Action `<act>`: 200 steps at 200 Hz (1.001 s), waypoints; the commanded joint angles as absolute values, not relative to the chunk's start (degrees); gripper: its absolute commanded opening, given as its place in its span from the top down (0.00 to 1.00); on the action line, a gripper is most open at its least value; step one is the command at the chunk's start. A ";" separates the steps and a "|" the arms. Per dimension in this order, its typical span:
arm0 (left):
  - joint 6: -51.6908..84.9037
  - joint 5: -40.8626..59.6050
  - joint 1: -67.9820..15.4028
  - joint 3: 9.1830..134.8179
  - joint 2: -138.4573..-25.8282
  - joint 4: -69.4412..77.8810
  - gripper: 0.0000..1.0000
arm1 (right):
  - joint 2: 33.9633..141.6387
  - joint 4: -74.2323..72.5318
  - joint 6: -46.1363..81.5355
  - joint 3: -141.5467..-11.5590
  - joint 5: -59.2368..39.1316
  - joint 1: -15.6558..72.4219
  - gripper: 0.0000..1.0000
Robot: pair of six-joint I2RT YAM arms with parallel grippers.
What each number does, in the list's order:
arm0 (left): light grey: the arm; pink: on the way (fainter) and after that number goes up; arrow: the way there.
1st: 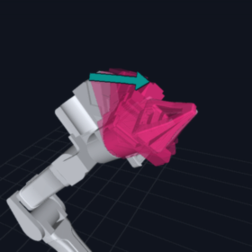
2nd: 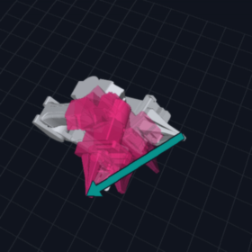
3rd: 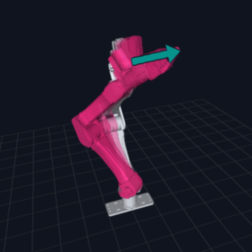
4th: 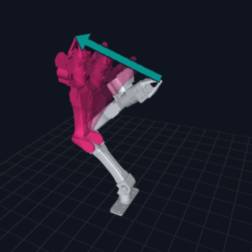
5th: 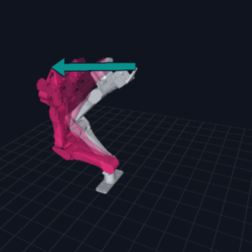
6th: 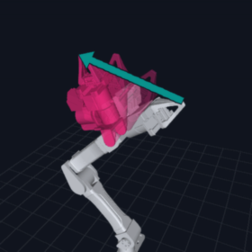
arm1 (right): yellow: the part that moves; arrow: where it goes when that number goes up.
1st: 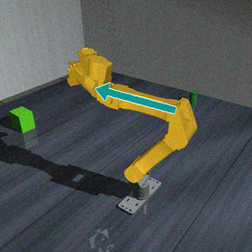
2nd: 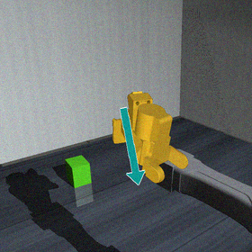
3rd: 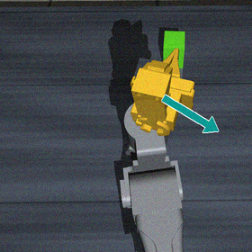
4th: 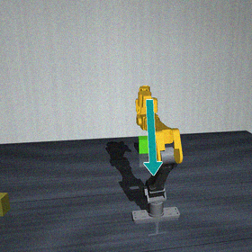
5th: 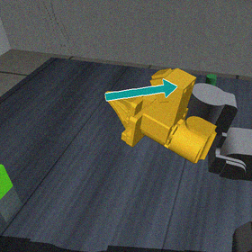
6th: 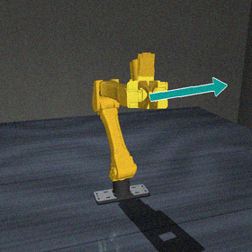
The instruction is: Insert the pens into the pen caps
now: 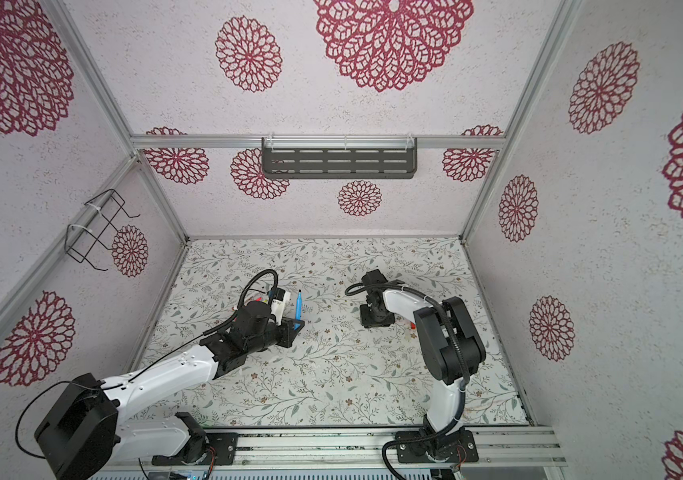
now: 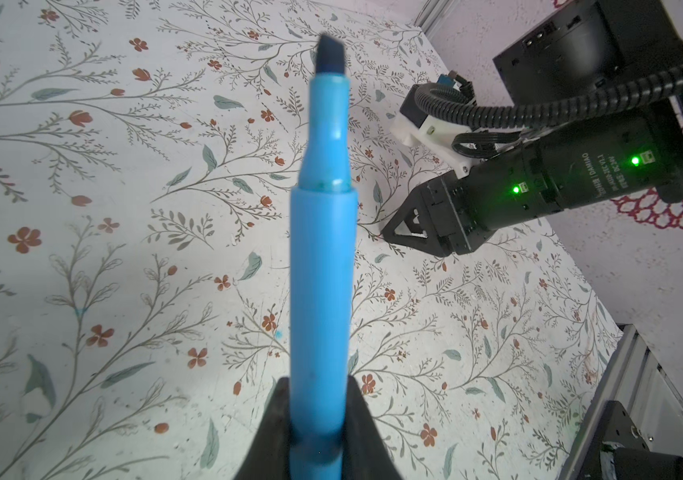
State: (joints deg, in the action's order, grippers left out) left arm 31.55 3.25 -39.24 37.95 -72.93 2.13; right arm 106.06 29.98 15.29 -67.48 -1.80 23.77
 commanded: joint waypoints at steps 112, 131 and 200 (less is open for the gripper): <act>31.22 2.20 -38.14 36.39 -69.94 1.93 0.97 | 106.85 29.14 12.87 -70.64 -8.95 24.83 0.53; 31.21 2.11 -37.97 36.39 -69.70 1.85 0.97 | 106.97 28.64 12.48 -70.72 -9.63 25.64 0.53; 30.88 1.92 -37.36 36.30 -68.23 0.79 0.97 | 107.74 27.31 11.42 -70.48 -15.22 28.67 0.54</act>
State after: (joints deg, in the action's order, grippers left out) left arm 31.51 2.42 -38.02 36.91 -70.17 1.15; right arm 107.20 27.20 12.93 -69.45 -12.58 27.49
